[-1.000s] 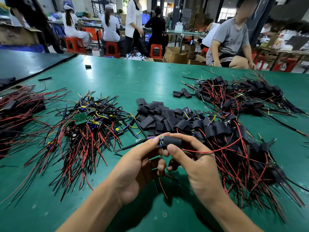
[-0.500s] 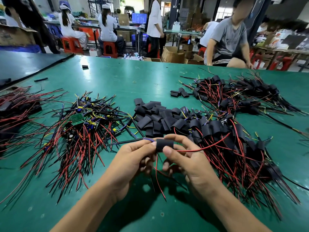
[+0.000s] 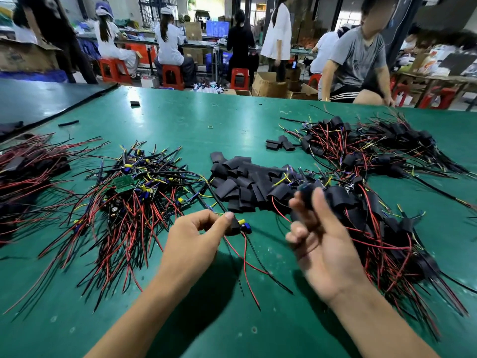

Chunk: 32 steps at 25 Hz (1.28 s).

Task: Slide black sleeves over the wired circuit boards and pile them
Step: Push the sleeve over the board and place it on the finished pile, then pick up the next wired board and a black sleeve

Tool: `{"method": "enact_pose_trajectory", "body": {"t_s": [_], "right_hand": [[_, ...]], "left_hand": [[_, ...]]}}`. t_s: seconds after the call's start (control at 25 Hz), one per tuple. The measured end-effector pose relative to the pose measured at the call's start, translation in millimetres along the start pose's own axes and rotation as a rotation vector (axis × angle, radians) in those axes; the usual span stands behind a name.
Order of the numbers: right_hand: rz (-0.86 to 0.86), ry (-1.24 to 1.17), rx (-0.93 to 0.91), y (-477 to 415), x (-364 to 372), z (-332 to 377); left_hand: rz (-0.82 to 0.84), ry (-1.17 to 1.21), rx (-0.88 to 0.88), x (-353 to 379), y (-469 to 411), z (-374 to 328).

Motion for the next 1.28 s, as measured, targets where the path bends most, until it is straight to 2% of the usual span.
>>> {"method": "enact_pose_trajectory", "body": {"t_s": [0.08, 0.12, 0.2, 0.28, 0.36, 0.44, 0.52, 0.68, 0.76, 0.88, 1.04, 1.12, 1.28], "right_hand": [[-0.066, -0.145, -0.031, -3, -9, 14], [-0.085, -0.177, -0.033, -5, -13, 17], [-0.079, -0.185, -0.006, -7, -19, 15], [-0.031, -0.081, 0.037, -7, -16, 3], [0.032, 0.289, -0.015, -7, -15, -8], [0.115, 0.888, -0.253, -2, -5, -9], [0.254, 1.319, -0.406, -1, 4, -21], [0.455, 1.629, -0.355, -3, 6, -46], [0.517, 1.650, -0.325, 0, 6, -51], [0.509, 1.563, -0.279, 3, 5, -48], [0.428, 1.377, -0.222, 3, 2, -42], [0.466, 1.386, -0.229, 5, 6, -46], [0.500, 1.411, -0.321, 5, 11, -39]], "left_hand": [[-0.101, -0.346, 0.104, -3, 1, -4], [-0.095, -0.449, 0.135, 0, 2, -6], [-0.015, -0.560, 0.119, 12, -2, 0], [0.051, -0.749, 0.097, 23, -6, 2], [0.057, -0.839, 0.119, 27, -7, 1], [0.029, -0.808, 0.138, 24, -5, -2], [0.008, -0.759, 0.188, 22, -4, -5], [-0.158, -0.489, 0.303, 10, -1, -20], [-0.244, -0.397, 0.300, 2, 0, -24], [-0.244, -0.307, 0.223, -4, 1, -20], [-0.244, -0.312, 0.339, -9, 14, -39], [-0.212, -0.341, 0.390, -2, 20, -45], [-0.186, -0.282, 0.374, 5, 21, -44]]}}
Point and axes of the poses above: each hand's wrist, its own y-axis away from the middle knuckle, its own x-axis out of the palm, z = x × y, the point moved 9 cm from there along -y, towards the middle knuckle, and after that the axes turned 15 degrees about -y, right-handed, at the moved point
